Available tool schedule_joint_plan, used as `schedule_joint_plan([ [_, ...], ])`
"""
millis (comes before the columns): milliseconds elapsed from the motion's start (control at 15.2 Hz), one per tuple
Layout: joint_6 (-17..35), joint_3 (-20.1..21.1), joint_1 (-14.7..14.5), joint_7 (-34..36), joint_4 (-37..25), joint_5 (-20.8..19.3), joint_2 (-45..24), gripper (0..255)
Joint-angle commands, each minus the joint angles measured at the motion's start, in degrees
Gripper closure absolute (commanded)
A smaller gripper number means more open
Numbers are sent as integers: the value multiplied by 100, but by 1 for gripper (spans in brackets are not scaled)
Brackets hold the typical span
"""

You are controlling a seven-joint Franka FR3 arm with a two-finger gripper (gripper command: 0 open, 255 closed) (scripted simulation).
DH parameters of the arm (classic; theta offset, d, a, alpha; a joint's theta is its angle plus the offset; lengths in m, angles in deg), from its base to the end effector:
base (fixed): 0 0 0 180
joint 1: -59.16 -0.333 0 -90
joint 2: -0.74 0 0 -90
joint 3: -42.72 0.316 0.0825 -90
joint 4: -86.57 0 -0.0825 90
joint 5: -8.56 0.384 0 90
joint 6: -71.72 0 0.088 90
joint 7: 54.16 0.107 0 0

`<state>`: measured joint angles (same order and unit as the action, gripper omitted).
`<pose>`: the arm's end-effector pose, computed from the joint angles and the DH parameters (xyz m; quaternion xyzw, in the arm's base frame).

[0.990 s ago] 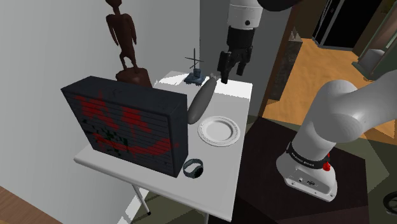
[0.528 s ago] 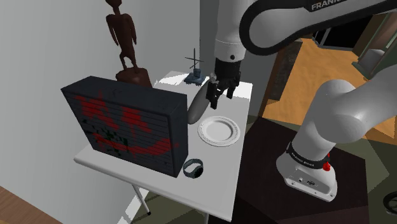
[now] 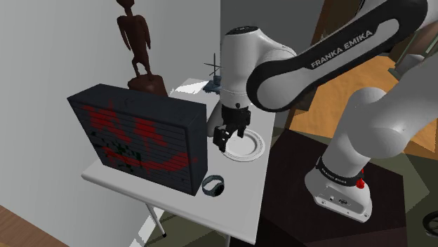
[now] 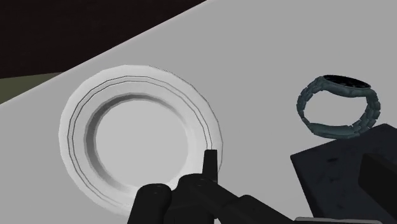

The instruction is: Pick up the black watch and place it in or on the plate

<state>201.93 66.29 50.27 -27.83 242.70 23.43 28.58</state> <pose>0.3157 0.1955 0.3597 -0.9986 0.0515 -0.0037 0.0080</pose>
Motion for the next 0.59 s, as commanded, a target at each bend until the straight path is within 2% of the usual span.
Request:
schedule_joint_plan([
  [0, 411, 214, -22, 176, 47, 20, -358, 0],
  [198, 1043, 590, 22, 551, -6, -100, -1055, 0],
  [396, 1655, 969, 156, 1087, -131, -491, -1839, 0],
  [528, 1820, 1020, 194, 1212, -134, -629, -2024, 0],
])
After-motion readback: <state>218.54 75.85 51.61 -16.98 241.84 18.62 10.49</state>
